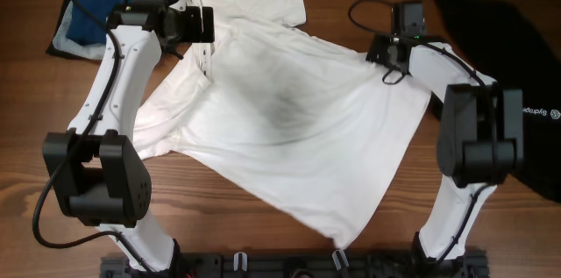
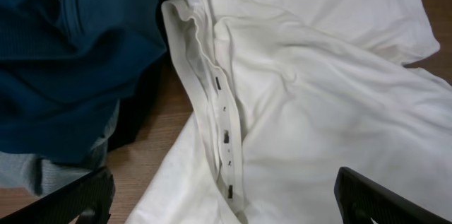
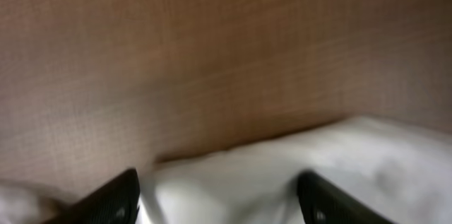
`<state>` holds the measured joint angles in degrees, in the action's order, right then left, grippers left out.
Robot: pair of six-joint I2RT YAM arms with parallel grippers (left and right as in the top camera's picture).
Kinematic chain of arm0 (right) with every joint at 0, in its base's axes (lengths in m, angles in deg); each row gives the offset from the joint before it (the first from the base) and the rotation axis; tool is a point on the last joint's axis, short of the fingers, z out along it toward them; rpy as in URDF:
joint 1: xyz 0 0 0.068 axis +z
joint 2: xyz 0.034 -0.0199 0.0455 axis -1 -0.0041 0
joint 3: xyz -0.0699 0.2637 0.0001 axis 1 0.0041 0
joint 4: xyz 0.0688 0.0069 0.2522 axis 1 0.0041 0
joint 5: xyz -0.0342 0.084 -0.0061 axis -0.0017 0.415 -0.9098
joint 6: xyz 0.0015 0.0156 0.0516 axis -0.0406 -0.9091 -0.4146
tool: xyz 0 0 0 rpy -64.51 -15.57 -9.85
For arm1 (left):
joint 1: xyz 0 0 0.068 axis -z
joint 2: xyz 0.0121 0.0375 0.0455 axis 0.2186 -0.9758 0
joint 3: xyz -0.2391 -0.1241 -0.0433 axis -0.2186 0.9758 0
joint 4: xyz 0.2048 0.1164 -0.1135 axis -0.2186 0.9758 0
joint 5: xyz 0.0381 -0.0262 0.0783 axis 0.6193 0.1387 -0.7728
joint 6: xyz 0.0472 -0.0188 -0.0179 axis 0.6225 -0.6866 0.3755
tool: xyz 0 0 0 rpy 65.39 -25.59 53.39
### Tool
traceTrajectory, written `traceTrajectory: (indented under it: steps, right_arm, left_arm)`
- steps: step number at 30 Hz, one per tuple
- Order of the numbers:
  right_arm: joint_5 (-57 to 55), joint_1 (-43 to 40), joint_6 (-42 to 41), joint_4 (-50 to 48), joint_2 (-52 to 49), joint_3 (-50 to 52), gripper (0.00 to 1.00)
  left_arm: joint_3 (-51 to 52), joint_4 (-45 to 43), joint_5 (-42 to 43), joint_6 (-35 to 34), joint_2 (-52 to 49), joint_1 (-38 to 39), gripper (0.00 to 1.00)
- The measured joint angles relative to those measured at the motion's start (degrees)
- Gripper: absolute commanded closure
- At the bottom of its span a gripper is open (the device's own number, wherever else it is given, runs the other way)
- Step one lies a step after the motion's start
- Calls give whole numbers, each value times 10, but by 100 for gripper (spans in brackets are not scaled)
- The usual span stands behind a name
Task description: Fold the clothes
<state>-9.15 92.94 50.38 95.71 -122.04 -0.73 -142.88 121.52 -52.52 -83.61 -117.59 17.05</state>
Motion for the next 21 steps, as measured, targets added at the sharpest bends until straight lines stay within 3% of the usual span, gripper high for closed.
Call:
traceTrajectory:
  steps: [5,12,14,16,21]
  right_arm:
    - [-11,-27,16,-90,-63,-61,28]
    - [4,-79,49,-97,-149,-196,29]
    - [15,-94,57,-91,-167,-229,18]
    - [30,-103,67,-72,-175,-251,2]
    - [82,-110,95,130,-183,-364,0]
  left_arm:
    - [0,9,22,-11,0,0,0]
    - [0,15,30,-19,0,6,0]
    - [0,15,31,-19,0,9,0]
    - [0,16,32,-19,0,11,0]
    - [0,17,31,-19,0,10,0]
